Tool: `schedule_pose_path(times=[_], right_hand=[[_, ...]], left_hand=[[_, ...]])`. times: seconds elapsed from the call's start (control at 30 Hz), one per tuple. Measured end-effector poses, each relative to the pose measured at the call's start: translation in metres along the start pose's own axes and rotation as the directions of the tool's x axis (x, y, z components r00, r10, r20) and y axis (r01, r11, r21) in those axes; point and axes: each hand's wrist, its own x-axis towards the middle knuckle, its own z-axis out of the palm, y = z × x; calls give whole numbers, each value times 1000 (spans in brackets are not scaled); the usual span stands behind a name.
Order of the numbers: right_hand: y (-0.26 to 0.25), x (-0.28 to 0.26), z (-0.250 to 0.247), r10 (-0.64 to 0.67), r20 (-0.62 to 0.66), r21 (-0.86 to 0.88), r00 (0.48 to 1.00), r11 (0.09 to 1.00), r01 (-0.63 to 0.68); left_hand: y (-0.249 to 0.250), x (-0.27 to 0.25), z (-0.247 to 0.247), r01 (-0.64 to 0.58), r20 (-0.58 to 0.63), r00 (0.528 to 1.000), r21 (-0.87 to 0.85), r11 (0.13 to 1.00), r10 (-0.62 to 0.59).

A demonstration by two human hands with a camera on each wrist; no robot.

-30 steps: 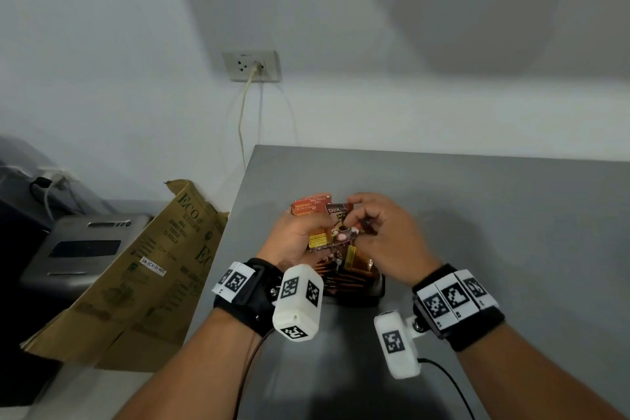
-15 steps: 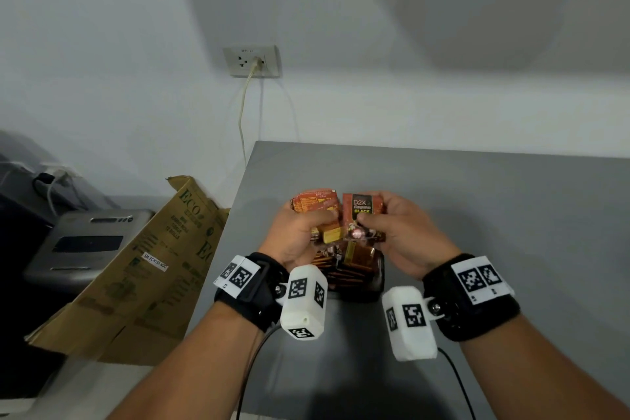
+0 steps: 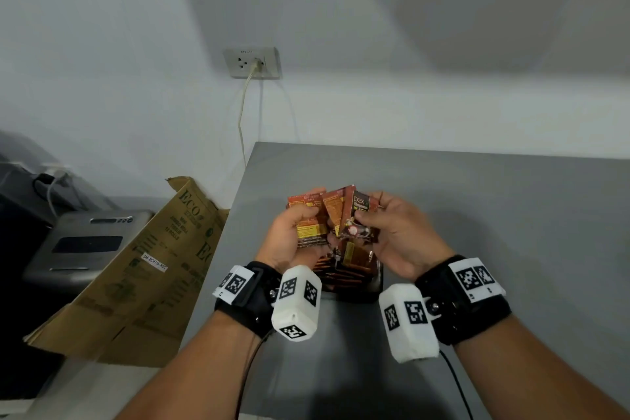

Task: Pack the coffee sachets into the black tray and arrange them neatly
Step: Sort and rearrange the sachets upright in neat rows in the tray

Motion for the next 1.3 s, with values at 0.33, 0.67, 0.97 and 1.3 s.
schedule_pose_path(times=[0.33,0.67,0.97,1.3], right_hand=[[4,3,-2,-148,-174,-473,974,880,49],[6,4,1,-193,-214,-589,957,808,32],[-4,-1,-2,-9,-71,-153,997,988,-2],[2,-6,13,-54,-85,-123,995,991,43]], left_hand=[[-9,1,6,-112,15,994,258,960,112],[-13,1,14,-159,-59,976,474,866,211],[-2,-7,7,-75,-23,996,258,963,83],[-6,-7,11,-37,-18,999,211,977,42]])
